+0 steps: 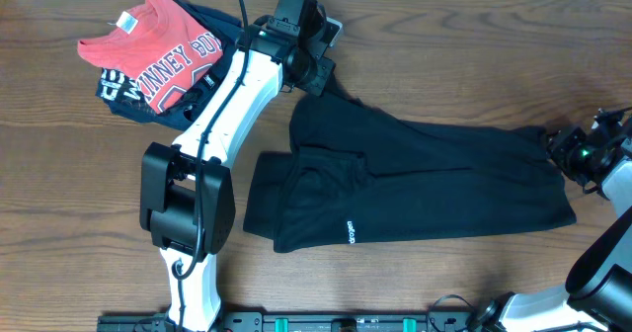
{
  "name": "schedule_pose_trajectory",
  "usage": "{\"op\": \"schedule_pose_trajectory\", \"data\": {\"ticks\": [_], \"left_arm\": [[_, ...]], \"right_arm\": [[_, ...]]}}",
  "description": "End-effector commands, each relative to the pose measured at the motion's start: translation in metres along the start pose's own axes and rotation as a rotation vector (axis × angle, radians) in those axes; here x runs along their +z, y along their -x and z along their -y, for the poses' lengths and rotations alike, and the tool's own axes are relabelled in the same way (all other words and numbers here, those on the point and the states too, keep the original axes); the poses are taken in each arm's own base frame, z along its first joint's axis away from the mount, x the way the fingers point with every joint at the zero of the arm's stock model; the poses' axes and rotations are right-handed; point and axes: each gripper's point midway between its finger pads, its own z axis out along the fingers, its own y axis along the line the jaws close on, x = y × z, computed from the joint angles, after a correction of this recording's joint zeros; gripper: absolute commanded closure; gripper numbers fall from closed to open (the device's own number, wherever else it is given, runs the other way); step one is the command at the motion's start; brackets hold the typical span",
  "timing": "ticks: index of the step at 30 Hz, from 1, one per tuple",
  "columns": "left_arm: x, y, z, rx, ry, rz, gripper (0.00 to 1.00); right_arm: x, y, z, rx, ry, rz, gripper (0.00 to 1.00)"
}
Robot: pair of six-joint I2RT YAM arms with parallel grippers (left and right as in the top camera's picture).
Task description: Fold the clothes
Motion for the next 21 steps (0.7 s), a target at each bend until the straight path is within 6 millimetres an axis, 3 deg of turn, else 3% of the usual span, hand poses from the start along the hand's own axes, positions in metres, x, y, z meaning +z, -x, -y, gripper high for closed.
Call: {"op": "schedule_pose_trajectory", "data": {"ticks": [1, 5, 14, 16, 21], "left_arm": [[0.000, 0.002, -0.003, 0.015, 0.008, 0.004, 0.94], [0.000, 0.002, -0.003, 0.015, 0.008, 0.003, 0.94], [0.000, 0.002, -0.003, 0.015, 0.008, 0.004, 0.94], [0.000, 0.002, -0.003, 0.015, 0.008, 0.003, 0.94], [0.000, 0.002, -0.003, 0.015, 0.008, 0.003, 0.94]], "right_arm": [[0.004, -0.008, 0.010, -0.012, -0.052, -0.023, 0.55], [0.006, -0.021, 0.027, 0.022, -0.154, -0.044, 0.54], [0.022, -0.025, 0.019, -0.015, -0.121, 0.003, 0.55], [0.027, -0.028, 0.017, -0.027, -0.115, 0.005, 0.61], [0.034, -0.032, 0.013, -0.035, -0.097, -0.012, 0.88]]}}
